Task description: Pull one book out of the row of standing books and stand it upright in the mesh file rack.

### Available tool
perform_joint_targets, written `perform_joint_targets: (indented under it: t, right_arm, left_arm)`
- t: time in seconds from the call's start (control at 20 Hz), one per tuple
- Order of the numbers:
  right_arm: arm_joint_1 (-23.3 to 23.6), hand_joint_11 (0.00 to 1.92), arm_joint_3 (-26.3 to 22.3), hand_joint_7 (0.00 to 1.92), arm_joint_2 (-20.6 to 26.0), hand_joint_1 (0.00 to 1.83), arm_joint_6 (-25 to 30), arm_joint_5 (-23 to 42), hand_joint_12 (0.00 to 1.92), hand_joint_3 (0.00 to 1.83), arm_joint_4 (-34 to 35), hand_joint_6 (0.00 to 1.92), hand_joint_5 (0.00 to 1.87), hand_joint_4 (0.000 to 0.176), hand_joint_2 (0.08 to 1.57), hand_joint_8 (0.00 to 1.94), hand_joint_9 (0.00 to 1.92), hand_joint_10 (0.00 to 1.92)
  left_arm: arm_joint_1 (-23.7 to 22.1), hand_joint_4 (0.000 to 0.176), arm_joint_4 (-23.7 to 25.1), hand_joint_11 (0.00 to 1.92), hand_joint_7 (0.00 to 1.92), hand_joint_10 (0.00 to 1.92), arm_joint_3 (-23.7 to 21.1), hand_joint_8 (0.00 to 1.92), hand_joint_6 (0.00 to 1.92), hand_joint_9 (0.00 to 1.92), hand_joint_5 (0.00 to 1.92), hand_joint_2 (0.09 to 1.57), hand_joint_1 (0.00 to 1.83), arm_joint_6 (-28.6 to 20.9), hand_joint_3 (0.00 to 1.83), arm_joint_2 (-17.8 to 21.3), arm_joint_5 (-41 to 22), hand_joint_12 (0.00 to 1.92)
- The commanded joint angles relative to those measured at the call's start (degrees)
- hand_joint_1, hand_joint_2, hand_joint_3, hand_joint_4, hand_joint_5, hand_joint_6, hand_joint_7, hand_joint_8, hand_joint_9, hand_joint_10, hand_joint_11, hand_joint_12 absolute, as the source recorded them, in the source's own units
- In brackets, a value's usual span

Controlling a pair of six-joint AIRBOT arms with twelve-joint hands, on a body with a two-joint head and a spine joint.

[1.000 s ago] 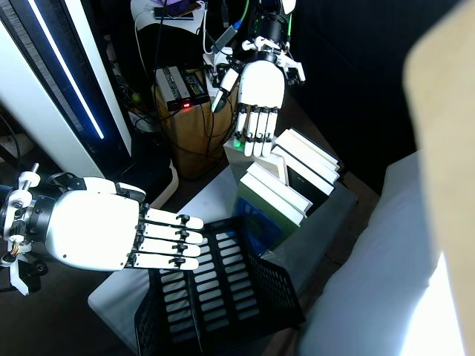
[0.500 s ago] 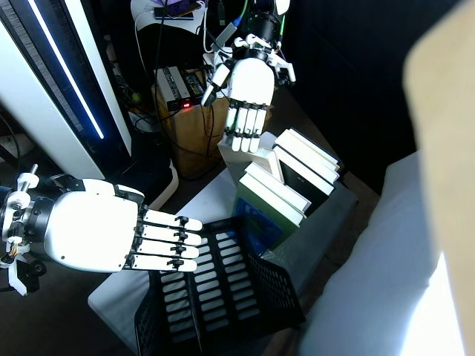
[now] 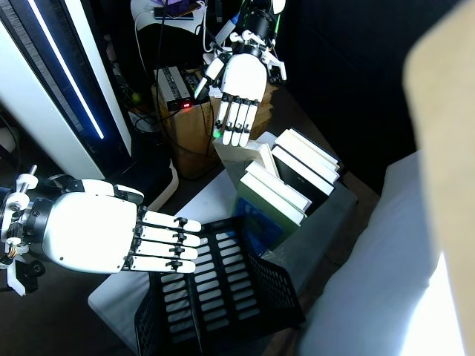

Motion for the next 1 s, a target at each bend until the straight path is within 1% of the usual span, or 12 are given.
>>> perform_joint_targets:
  t: [0.0, 0.1, 0.25, 0.35, 0.45, 0.6, 0.65, 0.7, 0.75, 0.8, 0.9, 0.95]
  right_arm:
    - [0.1, 0.0, 0.1, 0.0, 0.5, 0.25, 0.4, 6.0, 0.0, 0.0, 0.6, 0.0, 0.0, 0.0, 1.24, 0.0, 0.0, 0.0]
    - [0.1, 0.0, 0.0, 0.0, 0.5, 0.26, 0.5, 6.0, 0.0, 0.0, 0.6, 0.0, 0.0, 0.0, 1.23, 0.0, 0.0, 0.0]
    - [0.3, 0.0, -1.2, 0.0, 0.5, 0.24, 0.5, 6.9, 0.0, 0.0, -0.4, 0.0, 0.0, 0.0, 1.23, 0.0, 0.0, 0.0]
    - [0.5, 0.0, -1.7, 0.0, 0.6, 0.26, 0.5, 7.2, 0.0, 0.0, -1.0, 0.0, 0.0, 0.0, 1.23, 0.0, 0.0, 0.0]
    - [1.2, 0.0, -2.4, 0.0, 1.3, 0.28, 1.6, 8.0, 0.0, 0.0, -2.9, 0.0, 0.0, 0.0, 1.24, 0.0, 0.0, 0.0]
    - [3.6, 0.0, -3.0, 0.0, 1.8, 0.29, 4.5, 8.1, 0.0, 0.0, -8.0, 0.0, 0.0, 0.0, 1.21, 0.0, 0.0, 0.0]
    - [4.8, 0.0, -2.9, 0.0, 1.8, 0.32, 5.4, 7.6, 0.0, 0.0, -10.1, 0.0, 0.0, 0.0, 1.21, 0.0, 0.0, 0.0]
    - [6.0, 0.0, -2.8, 0.0, 1.8, 0.37, 5.9, 6.6, 0.0, 0.0, -11.7, 0.0, 0.0, 0.0, 1.2, 0.0, 0.0, 0.0]
    - [8.0, 0.0, -2.3, 0.0, 1.8, 0.47, 7.3, 5.0, 0.0, 0.0, -14.9, 0.0, 0.0, 0.0, 1.17, 0.0, 0.0, 0.0]
    - [9.2, 0.0, -1.9, 0.0, 1.8, 0.55, 8.3, 3.9, 0.0, 0.0, -17.1, 0.0, 0.0, 0.0, 1.14, 0.0, 0.0, 0.0]
    - [11.7, 0.0, -0.9, 0.0, 0.9, 0.6, 10.3, 1.3, 0.0, 0.0, -22.3, 0.0, 0.0, 0.006, 1.12, 0.0, 0.0, 0.0]
    - [13.0, 0.0, -0.2, 0.0, 0.0, 0.65, 12.9, 0.3, 0.0, 0.0, -25.5, 0.0, 0.0, 0.0, 1.1, 0.0, 0.0, 0.0]
  left_arm:
    - [0.1, 0.0, -2.2, 0.0, 0.0, 0.0, -0.4, 0.0, 0.0, 0.0, 0.37, 1.24, 0.16, -0.5, 0.0, 0.7, -4.1, 0.0]
    - [-0.2, 0.0, -5.8, 0.0, 0.0, 0.0, -1.2, 0.0, 0.0, 0.0, 0.26, 1.3, 0.31, -0.5, 0.02, 2.1, -7.6, 0.0]
    - [-1.0, 0.0, -13.4, 0.0, 0.0, 0.0, -2.7, 0.0, 0.0, 0.0, 0.18, 1.27, 0.62, -0.5, 0.0, 4.6, -15.2, 0.0]
    - [-1.1, 0.0, -16.3, 0.0, 0.0, 0.0, -2.8, 0.0, 0.0, 0.0, 0.04, 1.33, 0.52, -0.5, 0.02, 5.3, -17.9, 0.0]
    - [-1.2, 0.0, -21.0, 0.0, 0.0, 0.0, -2.8, 0.0, 0.0, 0.0, 0.0, 1.39, 0.39, -0.5, 0.03, 6.3, -22.0, 0.0]
    - [-0.7, 0.006, -31.0, 0.0, 0.0, 0.0, -1.9, 0.0, 0.0, 0.0, 0.0, 1.45, 0.18, -0.5, 0.03, 7.3, -26.5, 0.0]
    - [-0.2, 0.0, -34.9, 0.0, 0.0, 0.0, -1.2, 0.0, 0.0, 0.0, 0.0, 1.44, 0.14, -0.5, 0.02, 7.4, -27.5, 0.0]
    - [0.4, 0.0, -38.3, 0.0, 0.0, 0.0, -0.7, 0.0, 0.0, 0.0, 0.0, 1.42, 0.13, -0.5, 0.01, 7.5, -28.8, 0.0]
    - [1.3, 0.015, -43.2, 0.0, 0.0, 0.0, 0.2, 0.0, 0.0, 0.0, 0.0, 1.38, 0.08, -0.5, 0.0, 7.7, -30.5, 0.0]
    - [2.0, 0.013, -46.0, 0.0, 0.0, 0.0, 0.9, 0.0, 0.0, 0.0, 0.0, 1.33, 0.09, -0.5, 0.0, 7.6, -31.4, 0.0]
    - [3.4, 0.0, -51.8, 0.0, 0.0, 0.0, 3.0, 0.0, 0.0, 0.0, 0.0, 1.31, 0.14, -0.5, 0.0, 7.0, -32.5, 0.0]
    - [4.0, 0.0, -53.8, 0.0, 0.0, 0.0, 3.7, 0.0, 0.0, 0.0, 0.0, 1.31, 0.17, -0.5, 0.0, 6.9, -32.8, 0.0]
